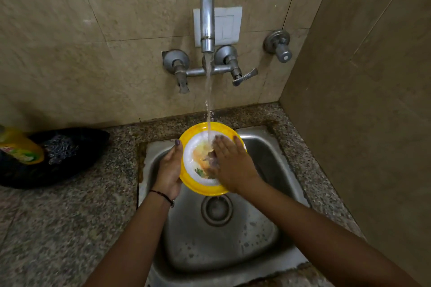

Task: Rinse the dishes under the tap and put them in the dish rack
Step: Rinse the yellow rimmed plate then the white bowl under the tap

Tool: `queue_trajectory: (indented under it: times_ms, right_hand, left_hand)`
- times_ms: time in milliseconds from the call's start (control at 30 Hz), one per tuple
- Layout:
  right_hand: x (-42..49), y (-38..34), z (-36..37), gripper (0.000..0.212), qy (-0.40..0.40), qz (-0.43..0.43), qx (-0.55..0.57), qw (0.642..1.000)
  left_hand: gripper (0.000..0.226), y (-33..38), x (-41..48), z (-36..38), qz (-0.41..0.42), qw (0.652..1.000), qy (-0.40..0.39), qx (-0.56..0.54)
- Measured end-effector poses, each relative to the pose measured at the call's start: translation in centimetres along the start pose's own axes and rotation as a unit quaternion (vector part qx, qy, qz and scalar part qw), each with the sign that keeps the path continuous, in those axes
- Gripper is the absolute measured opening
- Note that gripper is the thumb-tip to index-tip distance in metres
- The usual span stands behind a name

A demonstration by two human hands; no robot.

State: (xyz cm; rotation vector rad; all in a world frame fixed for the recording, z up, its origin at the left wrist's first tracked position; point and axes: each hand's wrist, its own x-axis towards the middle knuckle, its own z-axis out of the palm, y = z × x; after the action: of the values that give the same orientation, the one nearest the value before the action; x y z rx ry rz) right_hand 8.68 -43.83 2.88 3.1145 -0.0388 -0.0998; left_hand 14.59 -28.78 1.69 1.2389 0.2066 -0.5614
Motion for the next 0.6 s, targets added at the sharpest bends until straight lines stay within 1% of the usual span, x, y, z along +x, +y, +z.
queue_trajectory:
  times_ms: [33,67,100,133,167,200,233,267,300,333,400,433,467,500,533,567,600]
  right_hand:
    - [-0.9,-0.5,0.0,0.082,-0.031,0.019,0.019,0.999]
    - [-2.1,-1.2,0.0,0.088,-0.087,0.033,0.050,0.994]
    - [-3.1,-2.0,-0.2,0.095,-0.121,0.035,0.062,0.990]
    - [-4.0,-2.6,-0.5,0.098,-0.117,0.016,0.060,0.991]
    - [-4.6,-3.0,-0.8,0.095,-0.095,-0.016,0.033,0.995]
    - [-4.8,-3.1,-0.7,0.082,-0.074,-0.051,-0.017,0.996]
    - [-4.8,-3.0,-0.8,0.063,-0.039,-0.087,-0.077,0.992]
    - [-4.7,-2.9,-1.1,0.043,-0.003,-0.114,-0.109,0.987]
    - [-4.7,-2.7,-2.0,0.034,0.029,-0.128,-0.118,0.984]
    - [-4.6,-2.6,-2.6,0.032,0.048,-0.139,-0.116,0.982]
    - [-4.8,-2.5,-4.7,0.022,0.062,-0.159,-0.101,0.980]
    - [-4.8,-2.3,-5.9,0.022,0.060,-0.166,-0.071,0.982]
    - [-4.7,-1.8,-6.8,0.024,0.059,-0.161,-0.015,0.985]
    - [-4.6,-1.1,-7.8,0.025,0.048,-0.145,0.069,0.986]
    - [-4.5,-0.5,-9.1,0.026,0.029,-0.108,0.187,0.976]
    - [-4.2,0.3,-9.7,0.027,0.017,-0.063,0.319,0.946]
    - [-3.8,1.1,-9.8,0.026,0.011,-0.014,0.442,0.897]
  left_hand:
    - [0.039,-0.1,0.2,-0.2,0.004,1.000,0.003,-0.005]
    - [0.037,-0.2,0.4,-0.5,0.008,1.000,0.004,-0.012]
    - [0.037,-0.5,0.6,-0.8,0.007,1.000,0.006,-0.020]
    - [0.039,-0.9,0.9,-1.1,-0.003,1.000,0.007,-0.027]
    - [0.043,-1.2,1.0,-1.3,-0.014,0.999,0.009,-0.035]
    - [0.045,-1.5,1.0,-1.4,-0.029,0.999,0.015,-0.035]
    - [0.045,-1.7,1.1,-1.3,-0.046,0.998,0.019,-0.032]
    - [0.045,-1.9,1.2,-1.2,-0.062,0.997,0.008,-0.038]
    - [0.043,-2.0,1.2,-1.0,-0.073,0.996,-0.014,-0.047]
    - [0.042,-2.0,1.2,-0.8,-0.087,0.995,-0.031,-0.048]
    - [0.038,-1.4,0.8,-0.3,-0.147,0.985,-0.065,-0.055]
    - [0.035,-1.2,0.9,-0.3,-0.168,0.980,-0.087,-0.056]
    - [0.035,-0.9,1.0,-0.3,-0.181,0.976,-0.102,-0.058]
    - [0.037,-0.5,1.1,-0.4,-0.187,0.974,-0.111,-0.060]
    - [0.040,0.1,1.2,-0.5,-0.187,0.973,-0.120,-0.068]
    - [0.044,0.4,1.2,-0.7,-0.187,0.970,-0.133,-0.081]
    - [0.047,0.7,1.1,-0.9,-0.196,0.966,-0.143,-0.087]
